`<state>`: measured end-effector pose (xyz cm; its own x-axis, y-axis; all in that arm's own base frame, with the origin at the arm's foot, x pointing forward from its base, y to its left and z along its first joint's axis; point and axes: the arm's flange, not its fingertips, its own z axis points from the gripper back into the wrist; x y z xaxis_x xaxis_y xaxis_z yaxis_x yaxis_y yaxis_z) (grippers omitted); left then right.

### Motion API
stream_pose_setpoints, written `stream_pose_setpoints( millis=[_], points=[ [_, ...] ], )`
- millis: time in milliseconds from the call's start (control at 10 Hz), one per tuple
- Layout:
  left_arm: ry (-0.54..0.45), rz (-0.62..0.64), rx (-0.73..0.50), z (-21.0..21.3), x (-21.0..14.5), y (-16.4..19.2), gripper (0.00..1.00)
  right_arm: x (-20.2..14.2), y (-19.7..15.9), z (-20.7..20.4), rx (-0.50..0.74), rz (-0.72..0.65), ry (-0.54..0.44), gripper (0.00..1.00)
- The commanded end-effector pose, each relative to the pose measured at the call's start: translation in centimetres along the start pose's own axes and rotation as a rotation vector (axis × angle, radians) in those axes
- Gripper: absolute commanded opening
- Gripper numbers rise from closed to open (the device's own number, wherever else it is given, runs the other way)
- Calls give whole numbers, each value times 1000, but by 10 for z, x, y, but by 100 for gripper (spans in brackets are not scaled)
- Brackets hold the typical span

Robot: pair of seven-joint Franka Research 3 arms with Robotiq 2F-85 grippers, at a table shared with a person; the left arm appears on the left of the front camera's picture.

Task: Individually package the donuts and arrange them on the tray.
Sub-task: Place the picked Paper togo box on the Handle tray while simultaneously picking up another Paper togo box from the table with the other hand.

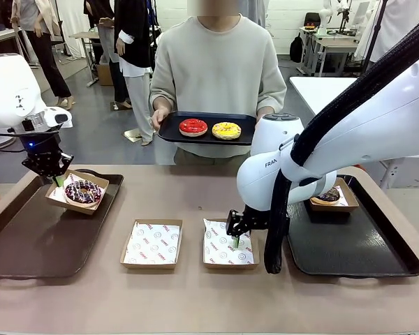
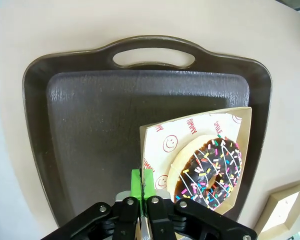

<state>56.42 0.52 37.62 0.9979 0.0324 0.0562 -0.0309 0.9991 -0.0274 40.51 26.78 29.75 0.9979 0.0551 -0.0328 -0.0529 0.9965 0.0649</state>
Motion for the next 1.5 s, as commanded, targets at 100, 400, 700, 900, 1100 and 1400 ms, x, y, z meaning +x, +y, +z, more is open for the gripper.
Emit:
stream_pose_setpoints(
  millis=[100,400,700,900,1100,1400],
  points=[
    [13,23,16,0,6,-4,1,-8,6,4,0,-31,-40,100],
    [15,26,15,-1,7,-3,1,-9,7,4,-11,-44,-39,100],
    [-5,36,-6,-3,10,-4,1,-9,8,3,-13,-45,-47,64],
    [-15,28,-25,-5,13,-5,1,-8,7,2,-13,-48,-47,5],
    [-12,19,-30,-7,15,-7,58,-7,6,1,-9,-56,-44,0],
    [-1,19,-31,-8,15,-7,100,-7,5,0,-7,-61,-40,0]
  ],
)
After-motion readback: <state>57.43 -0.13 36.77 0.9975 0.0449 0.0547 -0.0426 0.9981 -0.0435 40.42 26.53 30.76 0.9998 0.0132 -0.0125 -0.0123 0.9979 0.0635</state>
